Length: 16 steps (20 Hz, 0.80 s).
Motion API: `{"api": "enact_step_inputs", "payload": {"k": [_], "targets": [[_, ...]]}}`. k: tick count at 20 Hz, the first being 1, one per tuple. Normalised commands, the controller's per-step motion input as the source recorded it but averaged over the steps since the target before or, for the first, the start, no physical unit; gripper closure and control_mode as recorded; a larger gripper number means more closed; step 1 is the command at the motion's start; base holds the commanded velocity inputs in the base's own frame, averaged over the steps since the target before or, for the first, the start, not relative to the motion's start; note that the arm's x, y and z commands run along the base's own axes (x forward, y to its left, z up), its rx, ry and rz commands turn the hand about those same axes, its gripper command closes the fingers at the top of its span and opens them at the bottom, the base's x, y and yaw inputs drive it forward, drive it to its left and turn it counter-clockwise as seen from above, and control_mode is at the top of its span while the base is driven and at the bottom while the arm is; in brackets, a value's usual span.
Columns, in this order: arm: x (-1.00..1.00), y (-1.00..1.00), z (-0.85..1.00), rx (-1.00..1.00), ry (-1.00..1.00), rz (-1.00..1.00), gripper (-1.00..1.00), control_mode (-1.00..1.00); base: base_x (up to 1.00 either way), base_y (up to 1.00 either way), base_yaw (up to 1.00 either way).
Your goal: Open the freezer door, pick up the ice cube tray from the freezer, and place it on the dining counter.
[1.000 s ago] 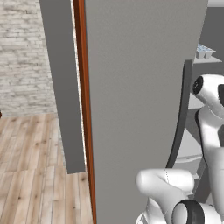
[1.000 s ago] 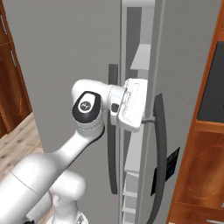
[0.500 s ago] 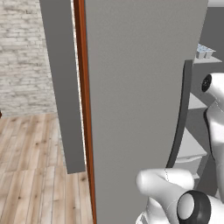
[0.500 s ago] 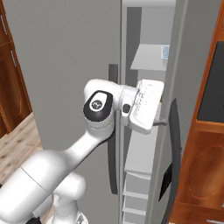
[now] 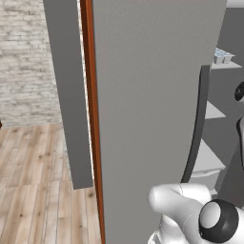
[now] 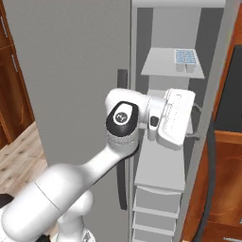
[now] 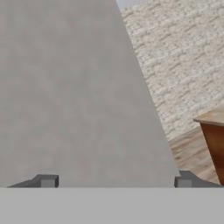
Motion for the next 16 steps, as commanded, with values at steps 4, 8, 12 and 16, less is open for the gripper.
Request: {"api": "enact_step_inputs", "payload": {"k": [4,8,12,16], "targets": [[0.00,-0.44,0.00,0.00,0.00,0.00,-1.00,-1.00,0.00,0.00,0.00],[0.03,-0.38,0.01,0.00,0.00,0.00,-1.00,-1.00,0.00,0.00,0.00],[0.08,-0.32,0.03,0.00,0.01,0.00,-1.00,-1.00,0.00,0.00,0.00],[0.12,-0.31,0.02,0.00,0.02,0.00,-1.00,-1.00,0.00,0.00,0.00]]}}
